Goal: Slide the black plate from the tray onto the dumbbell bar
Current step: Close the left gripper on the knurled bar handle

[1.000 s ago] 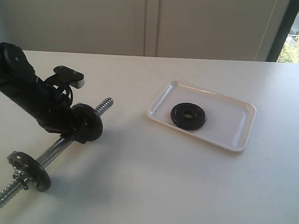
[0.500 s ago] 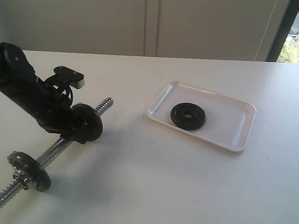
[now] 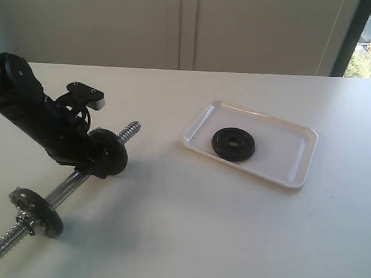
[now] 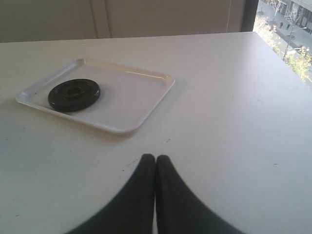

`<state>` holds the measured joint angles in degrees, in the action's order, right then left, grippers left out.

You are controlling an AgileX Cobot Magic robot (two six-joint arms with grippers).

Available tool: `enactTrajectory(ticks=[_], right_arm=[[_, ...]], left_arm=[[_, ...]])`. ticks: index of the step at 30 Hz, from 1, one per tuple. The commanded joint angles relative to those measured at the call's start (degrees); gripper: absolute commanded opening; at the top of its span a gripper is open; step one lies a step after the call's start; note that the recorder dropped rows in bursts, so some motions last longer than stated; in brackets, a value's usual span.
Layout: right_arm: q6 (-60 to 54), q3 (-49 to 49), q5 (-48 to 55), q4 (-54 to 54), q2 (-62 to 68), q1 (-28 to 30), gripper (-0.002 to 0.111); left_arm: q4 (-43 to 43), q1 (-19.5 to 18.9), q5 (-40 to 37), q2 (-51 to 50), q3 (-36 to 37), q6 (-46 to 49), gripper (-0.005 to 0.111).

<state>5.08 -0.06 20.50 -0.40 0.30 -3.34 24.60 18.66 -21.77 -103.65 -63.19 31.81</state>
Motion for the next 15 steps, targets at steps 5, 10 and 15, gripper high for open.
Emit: enactTrajectory(ticks=[5, 10, 15], right_arm=[[-0.25, 0.06, -0.41, -0.49, -0.30, 0.46, 0.000], [-0.25, 0.06, -0.41, -0.49, -0.30, 0.46, 0.000], [-0.25, 0.06, -0.41, -0.49, -0.30, 0.46, 0.000]], left_arm=[[1.11, 0.44, -1.58, -0.10, -0.24, 0.12, 0.069], [1.11, 0.44, -1.61, -2.00, -0.24, 0.12, 0.069], [1.11, 0.44, -0.64, -1.96, -0.24, 0.12, 0.069]])
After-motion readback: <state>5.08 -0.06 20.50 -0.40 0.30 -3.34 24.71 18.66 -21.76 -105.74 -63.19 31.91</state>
